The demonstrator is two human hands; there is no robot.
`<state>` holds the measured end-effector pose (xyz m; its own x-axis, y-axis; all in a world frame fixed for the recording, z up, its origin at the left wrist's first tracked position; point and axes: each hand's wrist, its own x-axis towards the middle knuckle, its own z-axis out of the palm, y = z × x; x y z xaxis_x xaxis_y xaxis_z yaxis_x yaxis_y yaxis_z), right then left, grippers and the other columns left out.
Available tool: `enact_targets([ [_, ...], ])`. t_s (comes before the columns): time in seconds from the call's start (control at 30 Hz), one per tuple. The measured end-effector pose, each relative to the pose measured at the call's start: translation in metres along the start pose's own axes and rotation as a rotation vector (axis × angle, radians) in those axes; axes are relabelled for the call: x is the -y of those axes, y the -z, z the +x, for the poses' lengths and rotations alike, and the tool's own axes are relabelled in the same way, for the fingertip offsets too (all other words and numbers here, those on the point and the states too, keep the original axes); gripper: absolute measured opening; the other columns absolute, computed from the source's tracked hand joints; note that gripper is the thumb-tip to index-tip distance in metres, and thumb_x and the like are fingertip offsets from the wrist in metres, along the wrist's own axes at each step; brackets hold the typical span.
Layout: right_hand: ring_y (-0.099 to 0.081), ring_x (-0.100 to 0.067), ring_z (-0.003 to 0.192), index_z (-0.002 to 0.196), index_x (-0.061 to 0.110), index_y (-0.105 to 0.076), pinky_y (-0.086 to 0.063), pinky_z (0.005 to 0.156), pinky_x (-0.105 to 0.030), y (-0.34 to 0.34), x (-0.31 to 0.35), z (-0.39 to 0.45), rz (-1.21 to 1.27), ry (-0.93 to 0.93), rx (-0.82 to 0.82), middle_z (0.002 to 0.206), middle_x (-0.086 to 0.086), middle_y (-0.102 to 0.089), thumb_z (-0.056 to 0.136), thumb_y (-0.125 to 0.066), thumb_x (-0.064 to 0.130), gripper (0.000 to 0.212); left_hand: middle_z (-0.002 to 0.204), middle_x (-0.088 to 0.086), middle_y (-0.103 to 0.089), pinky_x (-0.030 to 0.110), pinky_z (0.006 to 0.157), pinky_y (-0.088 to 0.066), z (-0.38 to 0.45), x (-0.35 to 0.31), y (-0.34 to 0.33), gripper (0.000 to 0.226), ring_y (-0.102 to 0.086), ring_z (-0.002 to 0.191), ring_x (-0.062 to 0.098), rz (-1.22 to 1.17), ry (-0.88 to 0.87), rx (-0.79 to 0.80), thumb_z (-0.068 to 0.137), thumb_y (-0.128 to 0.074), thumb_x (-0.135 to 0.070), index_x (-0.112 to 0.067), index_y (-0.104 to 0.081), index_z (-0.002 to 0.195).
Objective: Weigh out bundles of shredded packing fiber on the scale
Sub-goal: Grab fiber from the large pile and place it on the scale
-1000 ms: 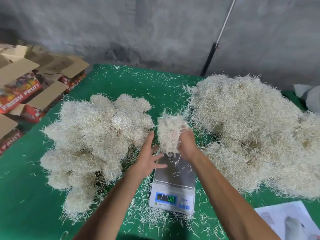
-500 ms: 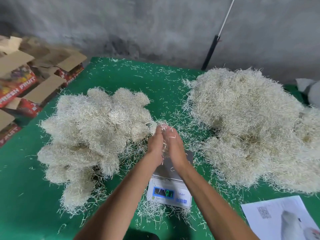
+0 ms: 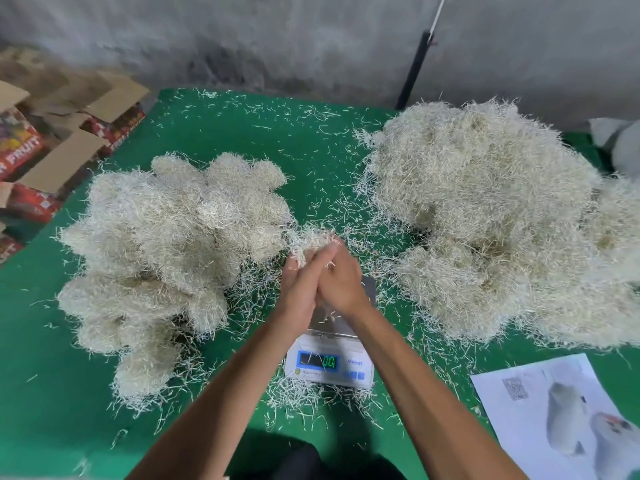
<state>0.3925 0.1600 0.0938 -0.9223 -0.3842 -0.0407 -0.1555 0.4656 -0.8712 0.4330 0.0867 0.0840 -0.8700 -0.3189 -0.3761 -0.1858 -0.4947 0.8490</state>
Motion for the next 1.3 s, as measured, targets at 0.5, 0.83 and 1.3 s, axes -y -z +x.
enact_targets([
  [0.5,-0.065,0.005,0.106,0.134,0.037,-0.058,-0.053,0.088,-0.028,0.012,0.007,-0.014,0.587,-0.156,-0.034,0.129,0.018,-0.066,0.098,-0.049,0.046,0.038,0.125,0.024,-0.06,0.042,0.095,-0.053,0.006,-0.022,0.018,0.045,-0.066,0.11,0.03,-0.074,0.181,-0.145,0.109,-0.035,-0.033,0.003,-0.055,0.128],
  [0.83,-0.055,-0.022,0.134,0.156,0.012,-0.039,-0.039,0.118,-0.042,0.033,-0.026,0.017,0.253,-0.182,-0.23,0.15,-0.008,-0.056,0.094,-0.064,0.061,0.083,0.15,0.015,-0.045,0.057,0.092,-0.054,0.009,-0.008,0.023,0.072,-0.058,0.121,0.034,0.025,0.362,0.054,0.094,-0.046,-0.069,-0.016,-0.046,0.143],
  [1.3,-0.068,-0.009,0.105,0.12,0.027,-0.066,-0.052,0.103,-0.039,0.048,-0.048,0.008,0.048,-0.116,0.406,0.113,0.006,-0.07,0.093,-0.077,0.035,0.03,0.125,0.01,-0.064,0.015,0.073,-0.056,0.023,-0.002,0.042,0.043,-0.069,0.092,0.013,0.23,0.084,-0.065,0.096,-0.063,-0.011,-0.01,-0.054,0.138],
])
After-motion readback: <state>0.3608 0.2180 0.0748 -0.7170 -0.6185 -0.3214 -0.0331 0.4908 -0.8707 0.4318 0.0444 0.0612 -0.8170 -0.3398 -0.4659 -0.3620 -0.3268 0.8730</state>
